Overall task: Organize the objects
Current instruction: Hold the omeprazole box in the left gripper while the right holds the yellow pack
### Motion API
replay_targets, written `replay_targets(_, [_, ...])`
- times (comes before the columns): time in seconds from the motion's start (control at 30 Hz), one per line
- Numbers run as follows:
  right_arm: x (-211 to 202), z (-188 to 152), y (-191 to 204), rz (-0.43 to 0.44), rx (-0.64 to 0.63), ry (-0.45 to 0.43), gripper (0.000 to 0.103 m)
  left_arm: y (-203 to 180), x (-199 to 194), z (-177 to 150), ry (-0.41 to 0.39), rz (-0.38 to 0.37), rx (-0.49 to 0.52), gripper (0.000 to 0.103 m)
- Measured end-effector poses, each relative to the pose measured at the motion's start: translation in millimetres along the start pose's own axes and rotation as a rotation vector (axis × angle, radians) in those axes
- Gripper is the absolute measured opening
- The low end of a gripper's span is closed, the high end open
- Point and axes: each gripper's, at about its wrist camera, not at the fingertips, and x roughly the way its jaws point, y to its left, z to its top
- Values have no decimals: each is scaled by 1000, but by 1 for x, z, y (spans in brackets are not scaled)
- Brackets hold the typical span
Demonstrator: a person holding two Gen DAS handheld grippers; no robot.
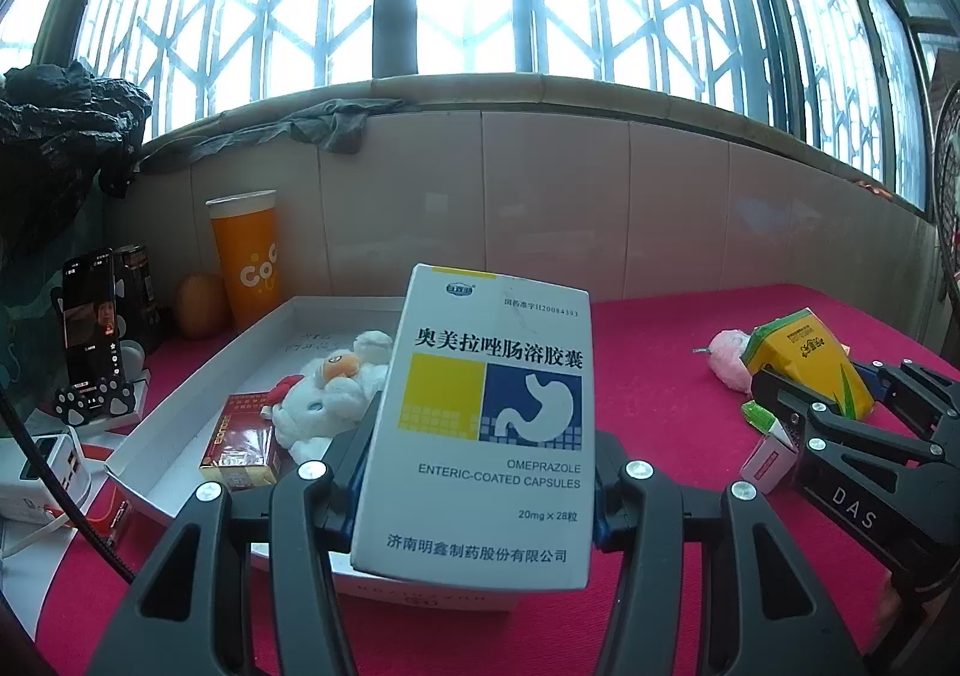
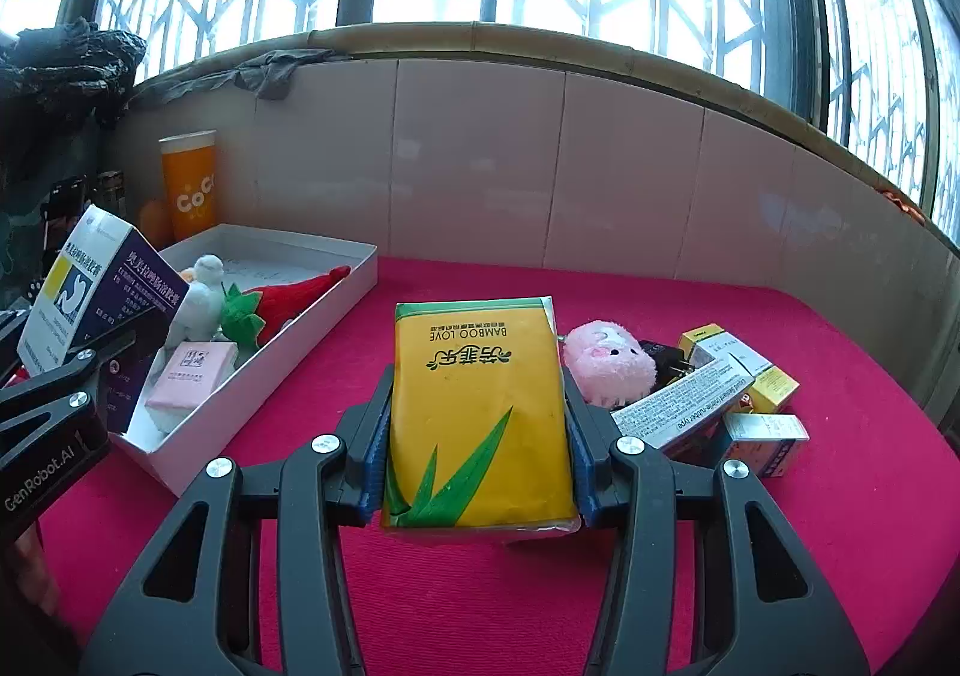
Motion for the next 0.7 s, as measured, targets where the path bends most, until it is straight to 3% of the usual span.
replay_targets(0.7, [3,0,-2,0,8,13,48,0,2,0,7,3,2,53])
